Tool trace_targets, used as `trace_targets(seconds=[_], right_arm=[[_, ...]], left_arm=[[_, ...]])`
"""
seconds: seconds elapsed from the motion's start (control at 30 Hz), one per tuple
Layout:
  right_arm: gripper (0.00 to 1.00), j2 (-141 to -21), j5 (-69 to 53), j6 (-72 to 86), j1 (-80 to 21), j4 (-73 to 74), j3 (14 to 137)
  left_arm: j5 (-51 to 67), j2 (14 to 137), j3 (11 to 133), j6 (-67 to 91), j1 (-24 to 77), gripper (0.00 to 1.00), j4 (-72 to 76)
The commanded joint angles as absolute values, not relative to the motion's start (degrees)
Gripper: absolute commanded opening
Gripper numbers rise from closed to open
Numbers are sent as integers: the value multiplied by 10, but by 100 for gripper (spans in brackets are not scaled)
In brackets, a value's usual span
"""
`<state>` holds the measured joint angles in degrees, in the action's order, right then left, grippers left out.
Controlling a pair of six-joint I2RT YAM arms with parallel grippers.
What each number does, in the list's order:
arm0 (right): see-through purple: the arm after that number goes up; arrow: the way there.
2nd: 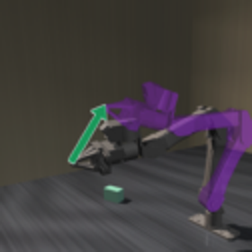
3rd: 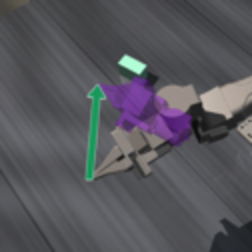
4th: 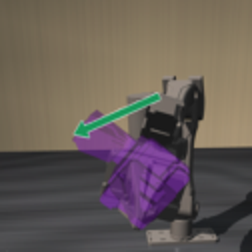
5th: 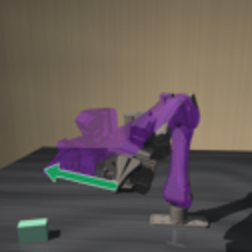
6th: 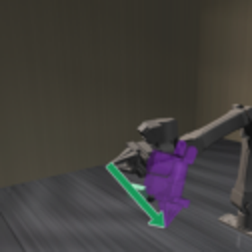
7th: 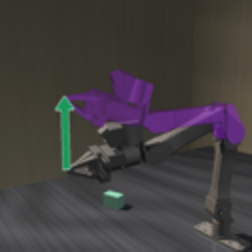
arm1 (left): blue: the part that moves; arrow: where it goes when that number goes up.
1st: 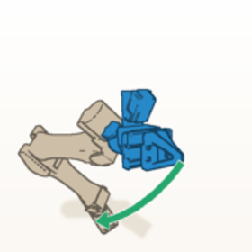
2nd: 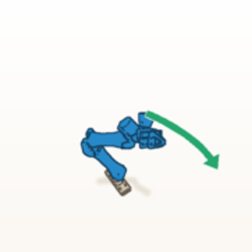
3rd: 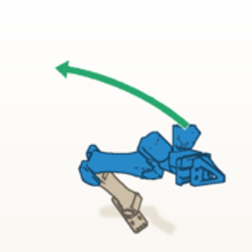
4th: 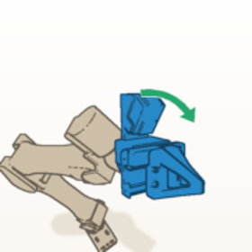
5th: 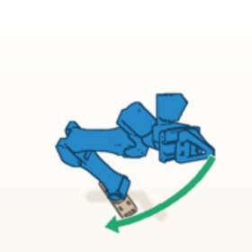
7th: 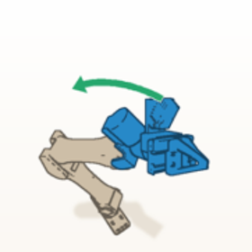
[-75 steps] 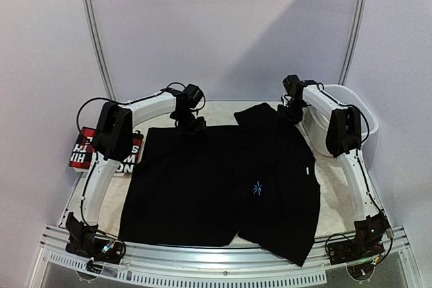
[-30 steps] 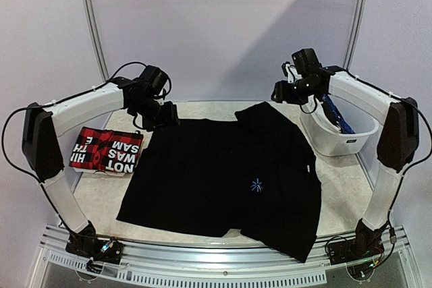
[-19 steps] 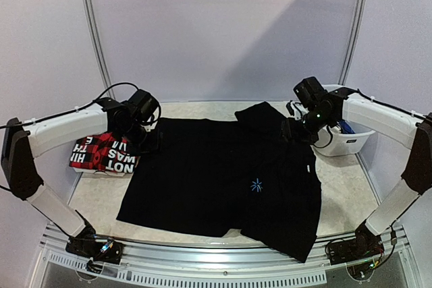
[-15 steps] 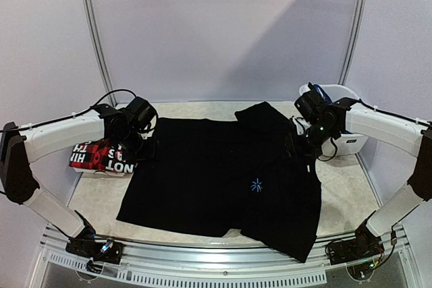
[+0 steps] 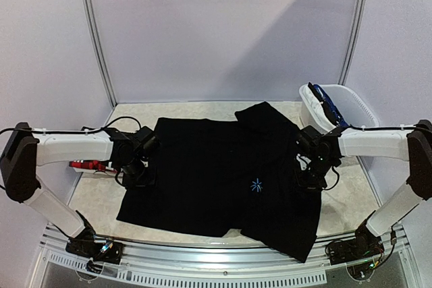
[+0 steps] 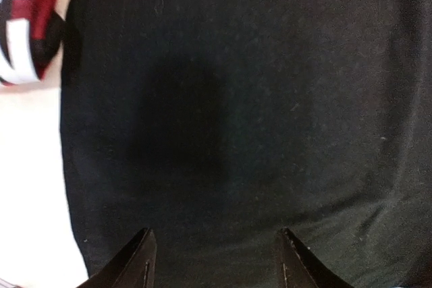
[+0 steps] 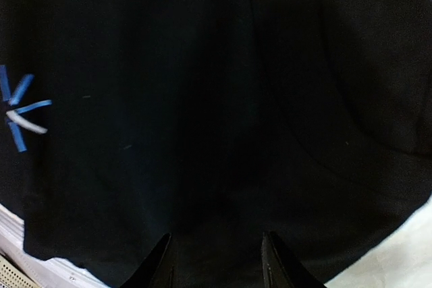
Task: Fold and stack the mixed laundry pile
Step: Flatten out the crumpled T-shirt at the center of the board.
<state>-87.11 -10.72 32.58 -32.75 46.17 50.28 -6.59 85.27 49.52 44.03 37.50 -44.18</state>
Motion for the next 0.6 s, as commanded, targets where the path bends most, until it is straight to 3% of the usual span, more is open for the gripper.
trace_targets(seconds=[0.0, 0.57], right_arm=[[43, -911, -87, 339, -333, 439, 492], [42, -944, 25, 358, -270, 502, 455]], left_arm=[[-46, 877, 479, 471, 385, 60, -403], [-37, 847, 422, 549, 421, 59, -405]])
